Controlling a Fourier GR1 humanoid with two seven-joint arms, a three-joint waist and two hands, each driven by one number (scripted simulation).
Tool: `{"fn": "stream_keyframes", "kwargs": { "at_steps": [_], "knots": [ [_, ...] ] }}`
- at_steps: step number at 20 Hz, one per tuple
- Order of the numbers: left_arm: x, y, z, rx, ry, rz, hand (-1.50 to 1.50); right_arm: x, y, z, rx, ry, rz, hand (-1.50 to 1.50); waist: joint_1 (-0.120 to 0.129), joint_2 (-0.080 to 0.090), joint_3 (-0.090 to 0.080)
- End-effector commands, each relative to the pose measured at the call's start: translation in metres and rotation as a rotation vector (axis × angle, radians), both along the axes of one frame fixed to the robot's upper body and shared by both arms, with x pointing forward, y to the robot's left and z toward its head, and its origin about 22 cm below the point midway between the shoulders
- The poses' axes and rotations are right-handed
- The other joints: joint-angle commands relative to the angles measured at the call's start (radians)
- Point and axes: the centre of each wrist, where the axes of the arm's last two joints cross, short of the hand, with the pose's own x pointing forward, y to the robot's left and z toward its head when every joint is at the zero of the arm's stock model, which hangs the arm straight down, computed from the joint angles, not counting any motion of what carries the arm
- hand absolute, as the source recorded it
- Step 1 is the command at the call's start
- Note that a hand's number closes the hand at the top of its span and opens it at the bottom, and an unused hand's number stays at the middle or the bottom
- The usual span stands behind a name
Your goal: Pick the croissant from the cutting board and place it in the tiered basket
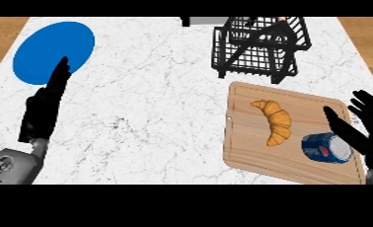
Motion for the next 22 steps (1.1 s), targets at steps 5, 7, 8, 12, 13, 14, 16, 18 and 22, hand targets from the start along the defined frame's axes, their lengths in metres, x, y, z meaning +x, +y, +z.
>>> {"fn": "stream_keyframes", "kwargs": {
  "at_steps": [5,7,8,12,13,14,16,18,22],
  "knots": [
    [-0.005,0.001,-0.011,0.012,-0.015,0.011,0.0,-0.042,-0.014,0.073,-0.196,0.234,0.169,-1.5,0.0,-0.003,-0.001],
    [0.001,-0.008,-0.006,0.004,-0.011,-0.015,0.0,-0.034,-0.012,0.08,-0.289,0.367,0.258,-1.5,0.012,0.003,-0.002],
    [-0.009,0.003,-0.007,0.026,-0.009,-0.016,0.0,-0.035,-0.001,0.08,-0.291,0.398,0.295,-1.5,0.03,0.0,-0.001],
    [-0.007,-0.001,-0.013,0.023,-0.009,-0.037,0.0,-0.01,-0.009,0.127,-0.374,0.558,0.372,-1.5,0.04,0.006,0.0],
    [-0.007,0.002,-0.016,0.022,0.001,-0.034,0.0,-0.004,0.004,0.142,-0.385,0.566,0.386,-1.5,0.041,0.006,0.0],
    [-0.001,-0.002,-0.007,0.008,-0.015,-0.029,0.0,-0.008,0.011,0.15,-0.382,0.606,0.42,-1.5,0.031,0.003,0.0],
    [0.009,-0.006,-0.003,0.024,-0.006,-0.039,0.0,0.013,0.027,0.161,-0.371,0.619,0.393,-1.5,0.038,0.007,0.001],
    [0.002,-0.011,-0.005,0.008,-0.012,-0.034,0.0,0.033,0.036,0.164,-0.355,0.643,0.37,-1.5,0.044,0.006,0.002],
    [0.008,-0.009,0.003,0.007,-0.012,-0.042,0.0,0.056,0.054,0.156,-0.318,0.735,0.369,-1.5,0.04,0.006,0.002]
  ]
}}
